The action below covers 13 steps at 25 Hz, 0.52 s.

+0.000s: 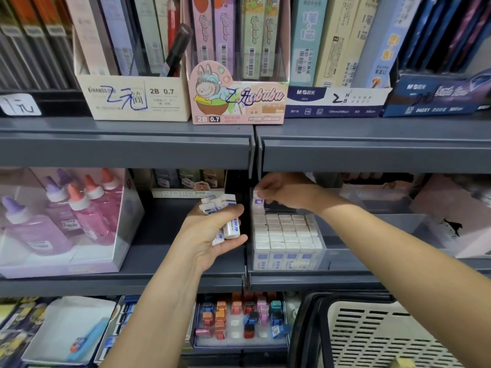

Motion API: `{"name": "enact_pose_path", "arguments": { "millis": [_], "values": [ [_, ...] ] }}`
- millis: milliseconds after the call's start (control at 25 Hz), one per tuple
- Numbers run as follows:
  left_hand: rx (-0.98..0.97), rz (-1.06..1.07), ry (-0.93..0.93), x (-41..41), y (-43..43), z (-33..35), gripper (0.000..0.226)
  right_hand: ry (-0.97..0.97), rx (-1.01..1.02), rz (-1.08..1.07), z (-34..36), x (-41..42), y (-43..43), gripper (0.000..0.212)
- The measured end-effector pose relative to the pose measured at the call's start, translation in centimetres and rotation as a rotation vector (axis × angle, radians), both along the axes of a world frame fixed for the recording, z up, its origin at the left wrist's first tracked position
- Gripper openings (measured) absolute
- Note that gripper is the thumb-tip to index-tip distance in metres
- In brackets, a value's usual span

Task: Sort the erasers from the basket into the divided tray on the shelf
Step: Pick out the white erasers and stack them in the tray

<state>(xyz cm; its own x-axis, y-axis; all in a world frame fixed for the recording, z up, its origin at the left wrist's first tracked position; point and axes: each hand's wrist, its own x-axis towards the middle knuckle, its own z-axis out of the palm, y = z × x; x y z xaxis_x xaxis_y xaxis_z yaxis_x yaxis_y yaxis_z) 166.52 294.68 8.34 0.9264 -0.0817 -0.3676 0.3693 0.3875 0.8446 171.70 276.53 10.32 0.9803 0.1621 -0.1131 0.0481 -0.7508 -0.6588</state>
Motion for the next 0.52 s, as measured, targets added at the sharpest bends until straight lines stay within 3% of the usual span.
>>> {"name": "enact_pose_path", "arguments": {
  "millis": [160, 240, 320, 440, 520],
  "values": [
    [-0.059, -0.019, 0.003, -0.1, 0.8, -0.3, 0.053, -0.032, -0.229, 0.032, -1.2, 0.0, 0.3, 0.022],
    [-0.075, -0.030, 0.002, -0.2, 1.0, -0.2, 0.053, -0.105, -0.256, 0.040, -0.6, -0.9, 0.6, 0.028],
    [-0.056, -0.058, -0.007, -0.2, 0.8, -0.1, 0.050, -0.177, -0.162, 0.026, 0.4, -2.2, 1.2, 0.030],
    [-0.014, -0.122, -0.040, -0.6, 0.3, 0.1, 0.053, -0.072, 0.143, 0.094, 1.3, -4.0, 3.2, 0.015],
    [-0.012, -0.154, -0.054, -0.8, 0.2, 0.2, 0.056, -0.068, 0.202, 0.127, 1.4, -4.4, 3.9, 0.016]
  ]
}}
